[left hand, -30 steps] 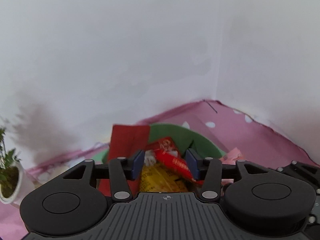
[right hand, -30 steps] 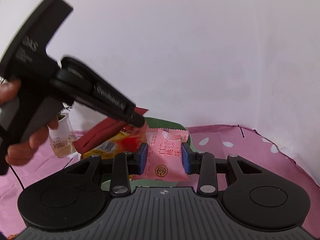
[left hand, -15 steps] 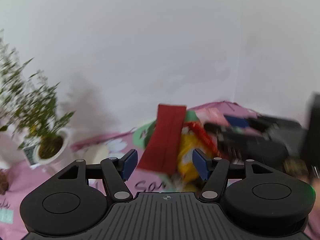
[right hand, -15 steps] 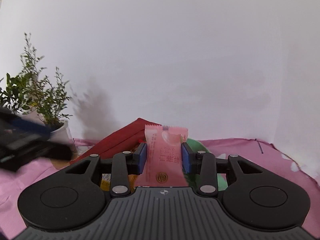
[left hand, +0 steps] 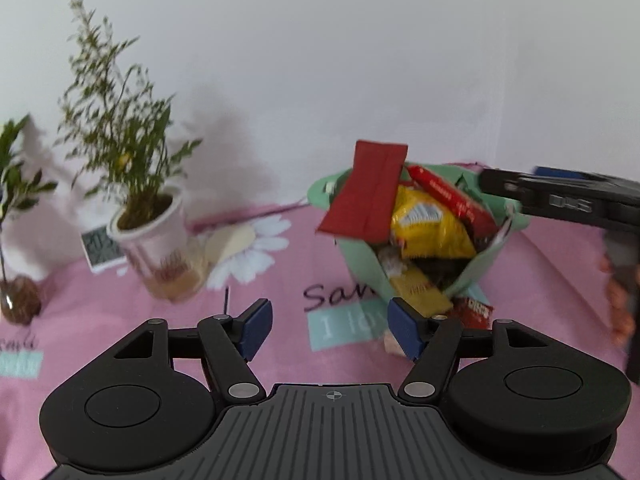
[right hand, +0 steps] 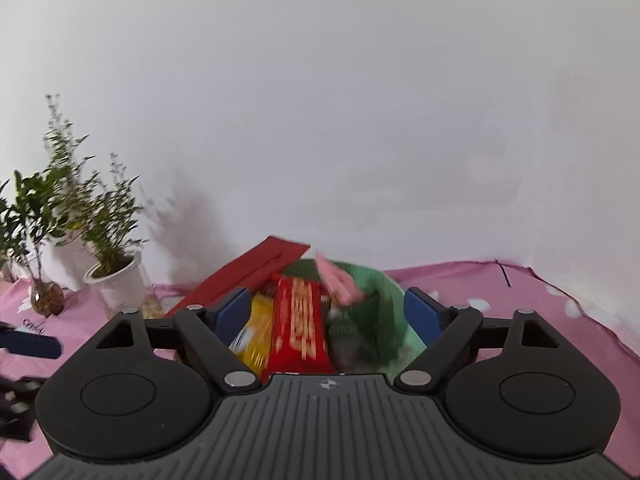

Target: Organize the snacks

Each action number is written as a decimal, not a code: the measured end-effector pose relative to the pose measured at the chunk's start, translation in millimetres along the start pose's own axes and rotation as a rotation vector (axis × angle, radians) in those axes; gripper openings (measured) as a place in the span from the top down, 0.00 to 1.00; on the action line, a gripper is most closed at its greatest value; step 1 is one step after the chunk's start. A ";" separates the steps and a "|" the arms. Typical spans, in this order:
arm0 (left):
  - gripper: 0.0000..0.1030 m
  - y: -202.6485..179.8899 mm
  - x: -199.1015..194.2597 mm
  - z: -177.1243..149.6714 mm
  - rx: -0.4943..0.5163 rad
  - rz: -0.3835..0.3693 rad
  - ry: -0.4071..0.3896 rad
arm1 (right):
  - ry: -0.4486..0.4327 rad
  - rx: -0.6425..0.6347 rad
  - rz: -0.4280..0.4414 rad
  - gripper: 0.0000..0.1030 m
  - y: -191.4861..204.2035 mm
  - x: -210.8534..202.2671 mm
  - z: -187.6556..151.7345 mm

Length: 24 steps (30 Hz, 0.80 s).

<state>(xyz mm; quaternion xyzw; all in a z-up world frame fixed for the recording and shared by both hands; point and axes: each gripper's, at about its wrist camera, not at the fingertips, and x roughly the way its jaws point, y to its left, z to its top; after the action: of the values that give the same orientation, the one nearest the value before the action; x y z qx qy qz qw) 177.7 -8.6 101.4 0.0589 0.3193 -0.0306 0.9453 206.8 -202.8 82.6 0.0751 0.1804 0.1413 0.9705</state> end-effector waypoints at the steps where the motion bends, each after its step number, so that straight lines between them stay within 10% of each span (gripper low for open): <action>1: 0.00 -1.8 -0.7 -4.4 -0.009 -0.004 0.007 | 0.006 0.011 -0.009 0.13 1.1 -8.0 -4.4; 24: 0.00 -19.6 -16.5 -58.4 -0.077 0.006 0.053 | 0.174 -0.066 -0.069 0.05 52.2 -61.2 -57.1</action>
<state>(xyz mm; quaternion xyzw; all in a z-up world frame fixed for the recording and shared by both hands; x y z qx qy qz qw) 127.7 -20.0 63.5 0.0243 0.3449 -0.0141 0.9382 118.0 -166.3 60.3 0.0242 0.2615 0.1194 0.9575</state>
